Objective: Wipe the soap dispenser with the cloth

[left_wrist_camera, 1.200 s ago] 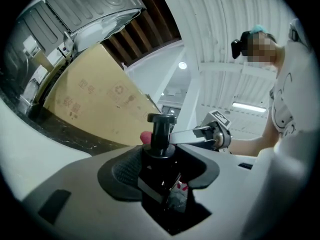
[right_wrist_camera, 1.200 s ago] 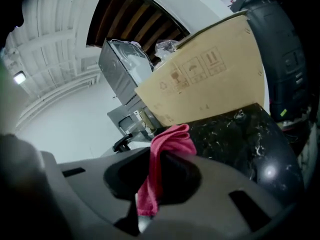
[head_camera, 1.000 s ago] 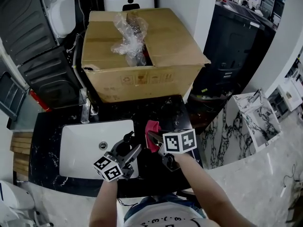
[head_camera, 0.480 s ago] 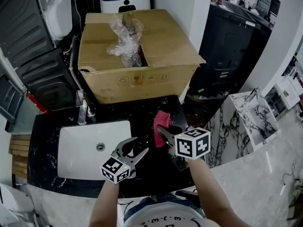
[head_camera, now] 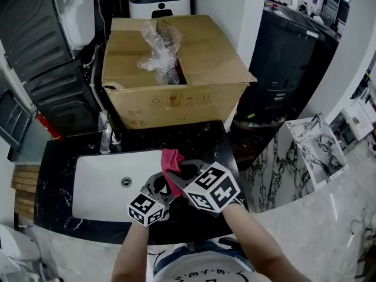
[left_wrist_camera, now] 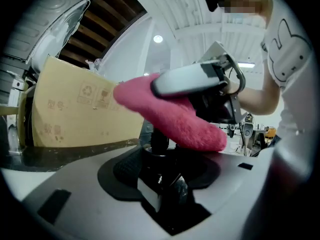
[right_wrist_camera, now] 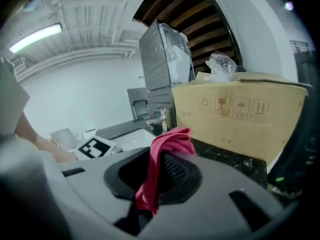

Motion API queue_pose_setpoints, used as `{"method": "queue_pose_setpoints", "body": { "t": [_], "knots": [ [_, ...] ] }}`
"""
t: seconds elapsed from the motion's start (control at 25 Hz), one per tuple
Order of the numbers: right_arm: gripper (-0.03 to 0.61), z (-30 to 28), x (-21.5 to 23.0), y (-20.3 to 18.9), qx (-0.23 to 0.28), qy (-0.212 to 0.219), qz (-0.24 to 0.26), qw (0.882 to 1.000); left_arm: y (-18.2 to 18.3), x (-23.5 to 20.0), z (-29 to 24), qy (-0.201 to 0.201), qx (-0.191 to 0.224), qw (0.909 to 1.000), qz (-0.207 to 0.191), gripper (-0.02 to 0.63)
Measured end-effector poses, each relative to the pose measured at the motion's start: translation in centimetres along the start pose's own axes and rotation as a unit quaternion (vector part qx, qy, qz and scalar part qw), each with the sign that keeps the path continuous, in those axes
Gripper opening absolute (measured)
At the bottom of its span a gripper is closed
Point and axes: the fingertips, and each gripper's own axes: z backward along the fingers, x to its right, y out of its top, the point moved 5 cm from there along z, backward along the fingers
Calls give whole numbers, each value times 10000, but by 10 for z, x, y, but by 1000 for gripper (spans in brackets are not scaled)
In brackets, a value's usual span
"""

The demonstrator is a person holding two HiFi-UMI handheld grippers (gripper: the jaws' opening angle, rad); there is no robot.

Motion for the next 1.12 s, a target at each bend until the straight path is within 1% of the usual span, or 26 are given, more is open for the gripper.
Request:
{"method": "queue_pose_setpoints", "body": {
  "t": [0.04,0.12,0.2,0.28,0.44,0.48,0.52,0.64,0.76,0.84,0.92,1.04,1.08,1.12],
  "knots": [
    [52,-4,-1,-4,-81,-41,47,9999,0,0,-1,-2,-22,10000,-22,221],
    [52,-6,-1,-6,-95,-32,-61,9999,0,1,-2,-16,-119,9999,-113,219],
    [52,-7,-1,-6,-83,18,-124,9999,0,3,-2,-44,-294,9991,-292,212],
    [52,-7,0,-7,-60,92,-220,9997,3,5,-1,-114,-400,9978,-520,232],
    [52,-7,6,-7,41,322,-761,9966,11,6,-4,-166,-376,9954,-865,250],
    [52,-6,8,-7,70,382,-898,9952,11,5,-4,-152,-384,9952,-891,245],
    [52,-4,12,-7,96,397,-998,9942,11,4,-4,-156,-388,9952,-883,227],
    [52,10,31,-15,204,183,-1216,9922,9,3,-3,-211,-400,9952,-866,224],
    [52,26,51,-25,353,-74,-1553,9872,8,3,-4,-219,-418,9949,-888,224],
    [52,35,63,-32,278,-393,-1608,9858,7,2,-4,-227,-422,9950,-876,224],
    [52,41,69,-37,209,-610,-1573,9854,6,2,-4,-254,-458,9947,-882,224],
    [52,59,71,-37,391,-831,-1565,9834,8,3,-2,-349,-622,9921,-1030,224],
    [52,69,72,-38,504,-942,-1623,9809,12,4,-1,-382,-590,9920,-1049,236],
    [52,79,74,-40,626,-1055,-1703,9777,18,4,0,-400,-493,9927,-1026,268]
  ]
}}
